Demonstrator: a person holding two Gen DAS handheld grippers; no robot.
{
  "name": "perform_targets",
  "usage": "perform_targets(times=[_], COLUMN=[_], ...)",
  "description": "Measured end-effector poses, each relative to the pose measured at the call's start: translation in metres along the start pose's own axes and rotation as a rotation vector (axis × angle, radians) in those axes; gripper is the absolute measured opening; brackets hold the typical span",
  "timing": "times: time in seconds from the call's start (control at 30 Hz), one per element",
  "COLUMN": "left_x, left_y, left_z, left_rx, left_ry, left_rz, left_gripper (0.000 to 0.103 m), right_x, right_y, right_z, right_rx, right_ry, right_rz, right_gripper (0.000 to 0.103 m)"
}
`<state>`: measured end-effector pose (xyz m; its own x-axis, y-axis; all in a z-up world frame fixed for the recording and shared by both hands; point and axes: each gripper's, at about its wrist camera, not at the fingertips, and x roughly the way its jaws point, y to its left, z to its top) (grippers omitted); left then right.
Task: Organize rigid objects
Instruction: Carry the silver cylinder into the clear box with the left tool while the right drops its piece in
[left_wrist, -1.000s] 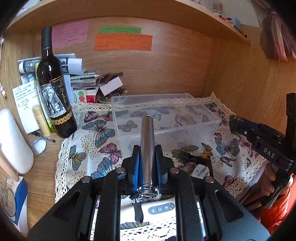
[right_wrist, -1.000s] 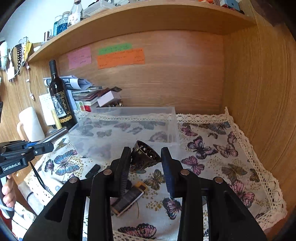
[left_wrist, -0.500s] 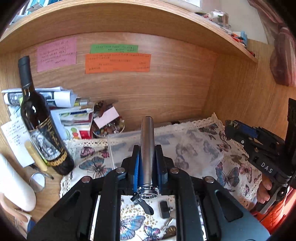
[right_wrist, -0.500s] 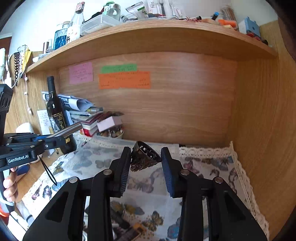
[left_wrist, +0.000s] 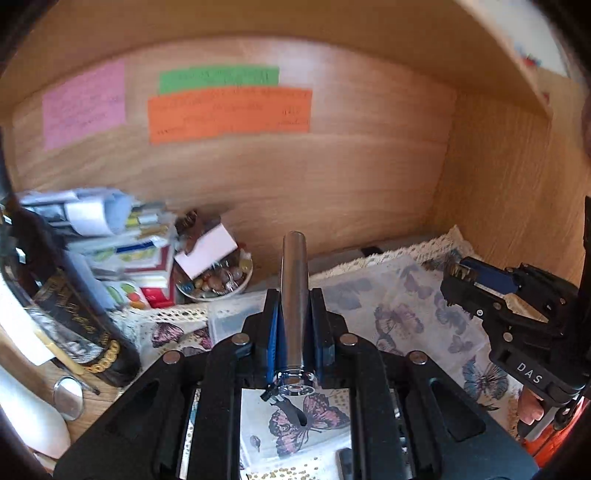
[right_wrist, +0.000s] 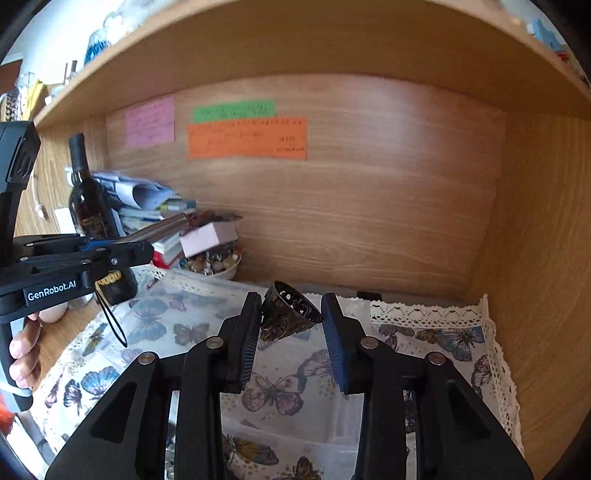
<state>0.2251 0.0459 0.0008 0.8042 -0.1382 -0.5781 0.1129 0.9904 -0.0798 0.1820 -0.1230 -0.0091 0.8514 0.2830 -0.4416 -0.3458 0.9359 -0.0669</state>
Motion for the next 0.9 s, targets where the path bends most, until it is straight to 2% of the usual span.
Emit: perform_targets(times=[0.33,0.57,0.67,0.8,0.83,0.9], left_x=[0.053,0.074,0.077,0.07,0.067,0.062], left_y=[-0.001,-0.007,-0.008,-0.013,-0.014,-0.014], left_z=[-0.016,-0.027,-0.03,-0.029,-0.029,-0.027], left_rx=[0.016,0.039,0.043,0.061,0.06,0.06], left_ry=[0.149,0.248,0.265,0.245,0.239,0.229], left_rz=[-0.006,-0.013,-0.007,0.008,0.009,0.011], left_gripper=[0.015,0.015,0.015,0.015,0.017,0.027], right_x=[0.053,0.072,0.074,0.075,0.075,0.073], right_y=[-0.004,0.002,0.004,0.007,0.007,0.008], right_z=[-0.018,-0.027,-0.029,-0.03,-0.03,-0.03], right_rx=[0.024,-0.01,-0.015,-0.02,-0.02,-0.021], right_ry=[0.153,0.241,0.251,0.262,0.262,0.259], right_rz=[0.029,0.028,0.038,0.049,0.052,0.047], right_gripper=[0.031,0.031,0.031,0.031,0.031,0.031])
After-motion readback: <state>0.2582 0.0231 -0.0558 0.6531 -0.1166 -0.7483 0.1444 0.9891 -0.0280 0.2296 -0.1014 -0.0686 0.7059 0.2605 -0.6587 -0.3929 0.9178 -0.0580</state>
